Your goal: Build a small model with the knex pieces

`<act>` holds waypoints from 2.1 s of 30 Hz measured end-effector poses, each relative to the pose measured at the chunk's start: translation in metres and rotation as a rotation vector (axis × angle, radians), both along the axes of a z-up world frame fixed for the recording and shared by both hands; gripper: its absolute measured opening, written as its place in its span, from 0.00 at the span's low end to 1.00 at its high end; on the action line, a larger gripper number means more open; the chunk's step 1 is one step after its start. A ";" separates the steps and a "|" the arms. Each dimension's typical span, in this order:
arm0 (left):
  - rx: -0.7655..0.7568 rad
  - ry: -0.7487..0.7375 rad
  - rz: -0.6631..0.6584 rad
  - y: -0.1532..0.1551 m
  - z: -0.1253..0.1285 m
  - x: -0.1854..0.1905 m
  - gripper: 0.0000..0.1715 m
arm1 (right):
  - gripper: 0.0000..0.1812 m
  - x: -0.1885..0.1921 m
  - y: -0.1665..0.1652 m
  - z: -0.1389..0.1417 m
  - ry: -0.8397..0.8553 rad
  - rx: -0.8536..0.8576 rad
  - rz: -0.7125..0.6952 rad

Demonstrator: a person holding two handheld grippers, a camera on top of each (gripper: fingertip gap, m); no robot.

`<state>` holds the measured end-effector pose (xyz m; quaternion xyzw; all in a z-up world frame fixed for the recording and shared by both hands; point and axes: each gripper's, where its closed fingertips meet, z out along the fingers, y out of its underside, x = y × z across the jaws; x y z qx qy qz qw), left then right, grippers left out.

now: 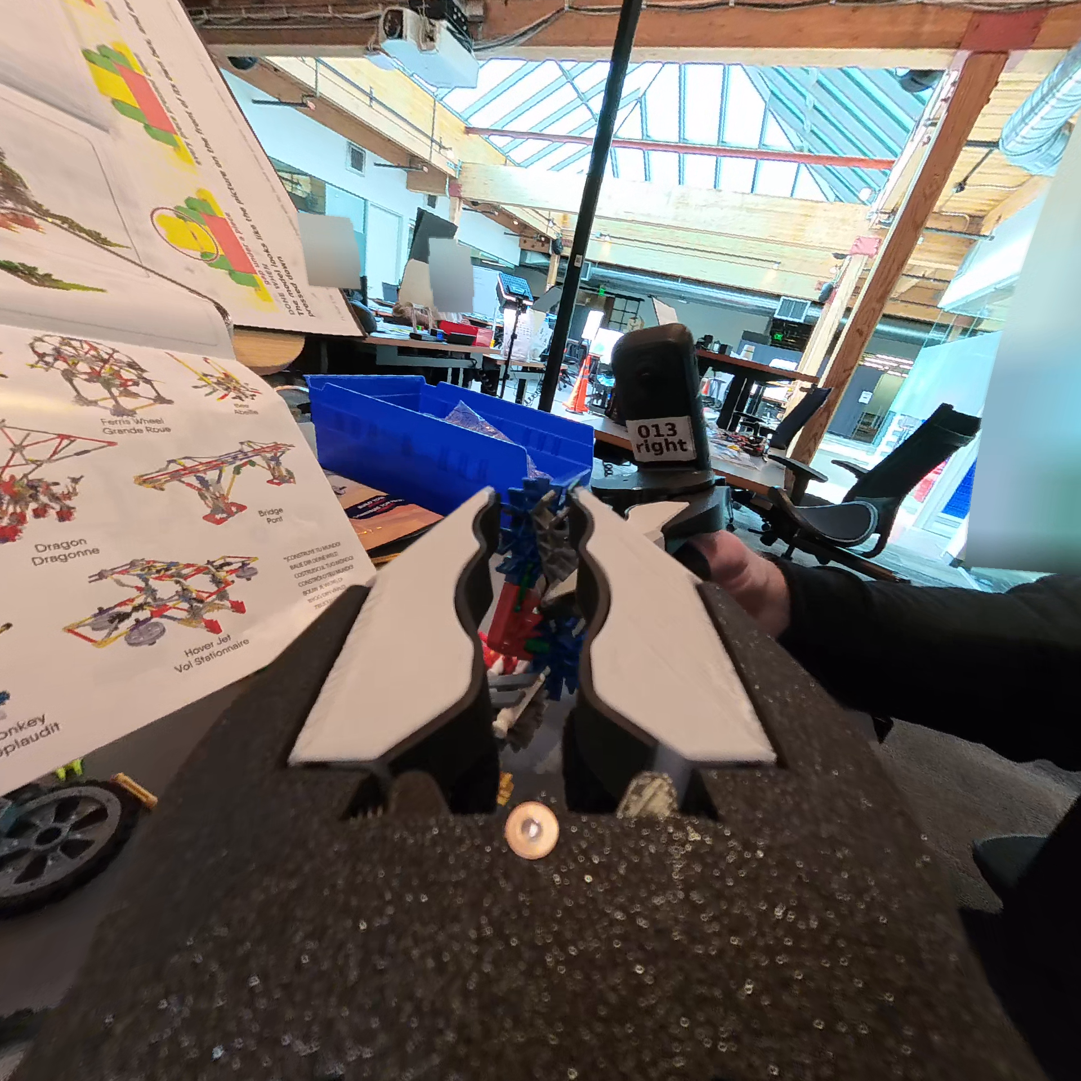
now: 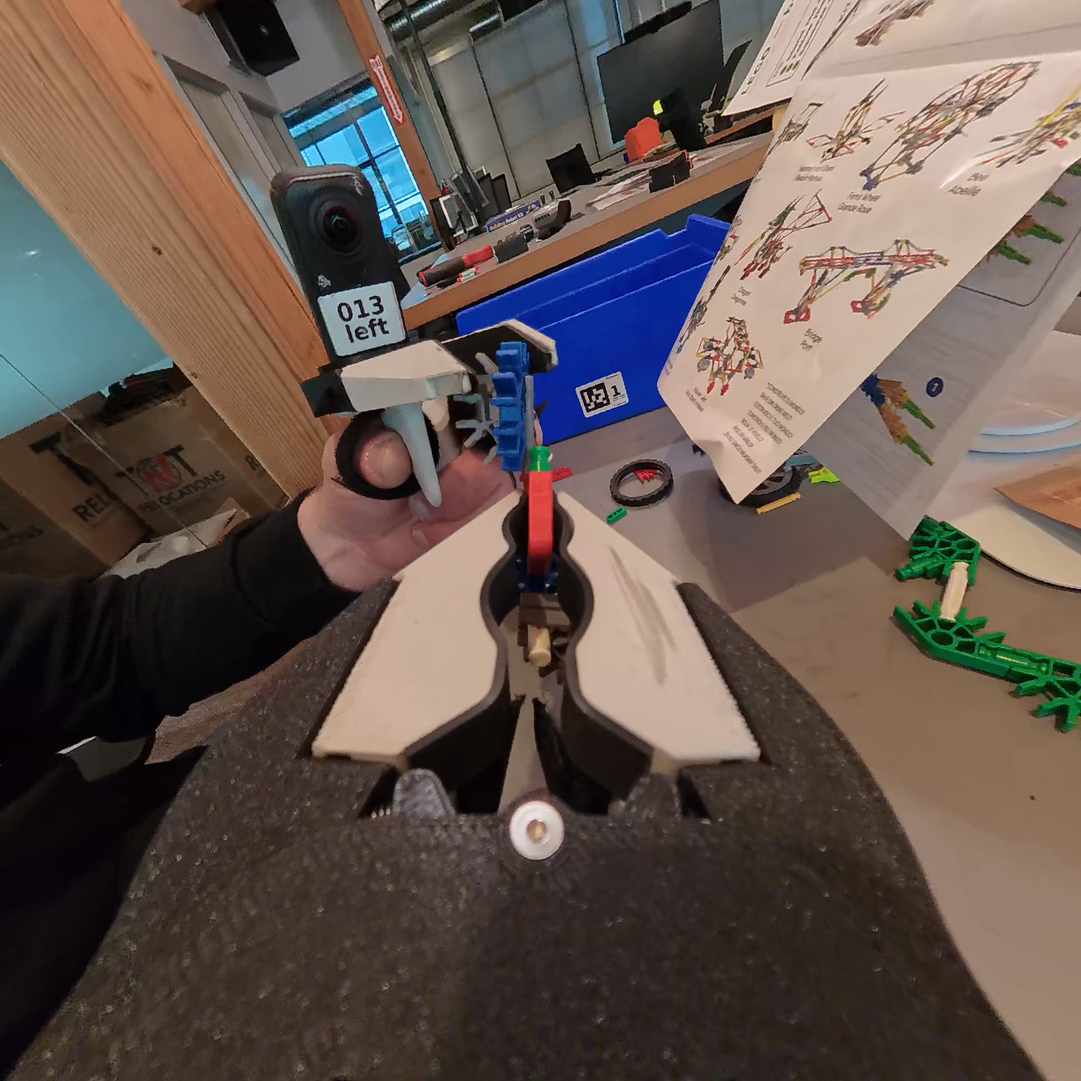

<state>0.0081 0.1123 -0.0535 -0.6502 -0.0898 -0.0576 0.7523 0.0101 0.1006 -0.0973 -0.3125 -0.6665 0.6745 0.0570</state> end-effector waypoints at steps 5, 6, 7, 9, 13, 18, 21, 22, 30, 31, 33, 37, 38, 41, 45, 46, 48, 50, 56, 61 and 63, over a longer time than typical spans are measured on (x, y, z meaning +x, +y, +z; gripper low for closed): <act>0.023 -0.009 0.027 0.000 0.001 -0.003 0.11 | 0.02 -0.003 0.003 0.001 -0.033 -0.058 -0.004; 0.030 -0.008 0.032 0.000 0.002 -0.004 0.11 | 0.02 -0.003 0.003 0.002 -0.031 -0.063 -0.008; 0.033 -0.008 0.036 0.000 0.003 -0.004 0.11 | 0.02 -0.003 0.003 0.003 -0.033 -0.072 -0.006; 0.035 -0.015 0.044 0.000 0.002 -0.005 0.11 | 0.02 -0.003 0.003 0.002 -0.029 -0.069 -0.003; 0.046 -0.023 0.064 0.000 0.003 -0.006 0.11 | 0.02 -0.003 0.003 0.003 0.009 -0.042 -0.015; 0.052 -0.045 0.084 0.000 0.003 -0.008 0.11 | 0.02 -0.003 0.004 0.003 0.031 -0.029 -0.026; 0.051 -0.055 0.110 0.000 0.001 -0.009 0.11 | 0.02 -0.004 0.004 0.002 0.061 0.008 -0.039; 0.059 -0.065 0.113 0.000 0.002 -0.010 0.11 | 0.02 -0.003 0.003 0.002 0.066 0.011 -0.039; 0.083 -0.082 0.169 0.000 0.003 -0.015 0.11 | 0.02 -0.005 0.004 0.004 0.051 -0.039 -0.042; 0.083 -0.083 0.176 0.000 0.003 -0.016 0.11 | 0.02 -0.005 0.004 0.004 0.048 -0.044 -0.043; 0.094 -0.091 0.185 0.000 0.003 -0.017 0.11 | 0.02 -0.006 0.004 0.004 0.042 -0.054 -0.040; 0.084 -0.108 0.191 0.001 -0.001 -0.019 0.11 | 0.02 -0.004 0.001 0.003 0.070 -0.016 -0.041; 0.086 -0.113 0.192 0.001 -0.001 -0.020 0.11 | 0.02 -0.004 0.000 0.002 0.079 -0.003 -0.044; 0.077 -0.120 0.169 0.002 -0.002 -0.018 0.11 | 0.02 -0.005 0.002 0.001 0.066 -0.001 -0.042; 0.058 -0.085 0.170 0.004 -0.001 -0.015 0.11 | 0.02 -0.004 0.003 0.001 0.066 0.003 -0.034; 0.052 -0.088 0.160 0.004 -0.002 -0.015 0.12 | 0.02 -0.004 0.004 0.001 0.062 0.004 -0.031; 0.037 -0.082 0.162 0.004 -0.005 -0.015 0.11 | 0.02 -0.004 0.004 -0.002 0.048 0.015 -0.027; 0.025 -0.068 0.161 0.003 -0.006 -0.013 0.11 | 0.02 -0.004 0.003 -0.003 0.038 0.016 -0.019; -0.009 -0.049 0.152 0.002 -0.011 -0.012 0.11 | 0.02 -0.003 0.001 -0.007 0.005 0.002 0.004; -0.052 -0.007 0.165 0.003 -0.016 -0.011 0.11 | 0.01 -0.003 0.001 -0.013 -0.003 0.043 0.006; -0.058 0.003 0.169 0.004 -0.018 -0.009 0.11 | 0.01 -0.003 -0.001 -0.017 -0.002 0.070 0.007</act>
